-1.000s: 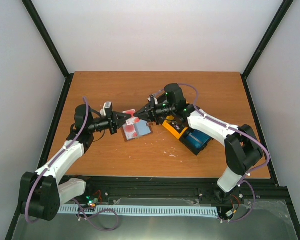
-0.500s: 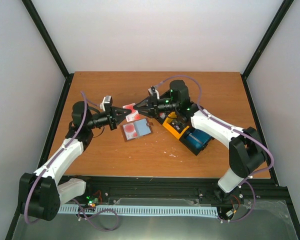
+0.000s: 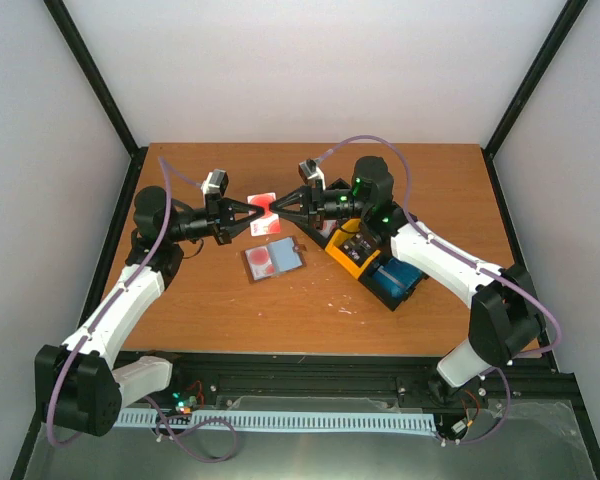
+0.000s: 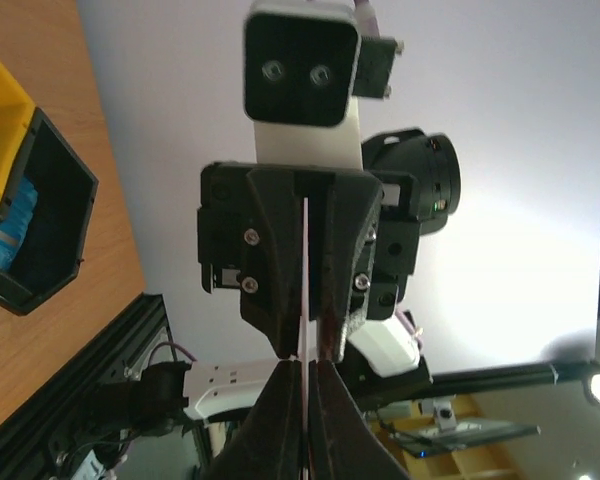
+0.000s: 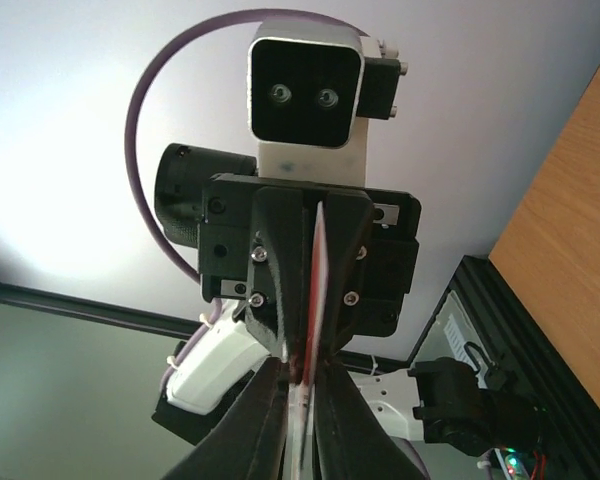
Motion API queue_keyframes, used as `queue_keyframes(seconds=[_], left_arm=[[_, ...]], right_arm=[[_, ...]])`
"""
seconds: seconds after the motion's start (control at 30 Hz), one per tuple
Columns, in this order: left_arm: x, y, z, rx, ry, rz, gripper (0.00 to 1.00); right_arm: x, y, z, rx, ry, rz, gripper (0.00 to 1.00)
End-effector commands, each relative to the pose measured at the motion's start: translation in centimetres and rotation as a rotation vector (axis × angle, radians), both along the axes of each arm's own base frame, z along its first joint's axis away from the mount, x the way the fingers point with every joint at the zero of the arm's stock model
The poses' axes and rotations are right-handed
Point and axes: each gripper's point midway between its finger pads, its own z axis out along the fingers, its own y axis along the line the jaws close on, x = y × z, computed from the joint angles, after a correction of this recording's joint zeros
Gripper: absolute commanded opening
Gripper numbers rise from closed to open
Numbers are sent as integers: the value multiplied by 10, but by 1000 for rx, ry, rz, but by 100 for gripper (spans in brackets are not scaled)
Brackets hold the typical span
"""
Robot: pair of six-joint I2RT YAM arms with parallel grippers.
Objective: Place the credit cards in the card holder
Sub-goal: Pick up the credit card from the storage box.
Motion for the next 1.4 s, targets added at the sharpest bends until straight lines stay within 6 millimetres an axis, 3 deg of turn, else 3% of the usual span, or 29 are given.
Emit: queue_keyframes(seconds=[0.0, 0.13, 0.23, 0.37, 0.43, 0.5, 0.67, 0.83, 0.93, 1.07, 1.17, 1.37], left_arm=[[-14, -4, 23, 16, -185, -100, 1], [-16, -4, 32, 44, -305, -110, 1], [-12, -4, 28, 82, -350, -99, 1], [-3, -2, 18, 131, -386, -43, 17], [-1, -2, 13, 144, -398, -29, 20], [0, -1, 9, 160, -428, -14, 19], [-3, 1, 6, 187, -509, 8, 7], [-9, 3, 17, 195, -632, 16, 1], [-11, 8, 21, 237, -766, 76, 1], [-8, 21, 19, 362, -968, 221, 1], [-13, 31, 14, 461, -1171, 295, 1], [-41, 35, -6, 644, -1673, 256, 1]], right_arm=[[-9, -2, 16, 21, -110, 20, 10], [-11, -2, 18, 18, -163, 26, 12], [-14, -3, 24, 37, -229, 37, 3], [-14, -8, 29, 49, -353, -1, 3], [-12, -9, 31, 39, -414, -24, 3], [-9, -11, 32, 21, -470, -49, 3], [-14, -15, 38, 22, -578, -52, 3], [-22, -20, 38, 32, -675, -47, 3], [-23, -24, 37, 14, -724, -61, 25], [-8, -29, 24, -111, -752, -131, 50], [1, -35, 10, -206, -761, -178, 59], [18, -44, -32, -377, -720, -230, 63]])
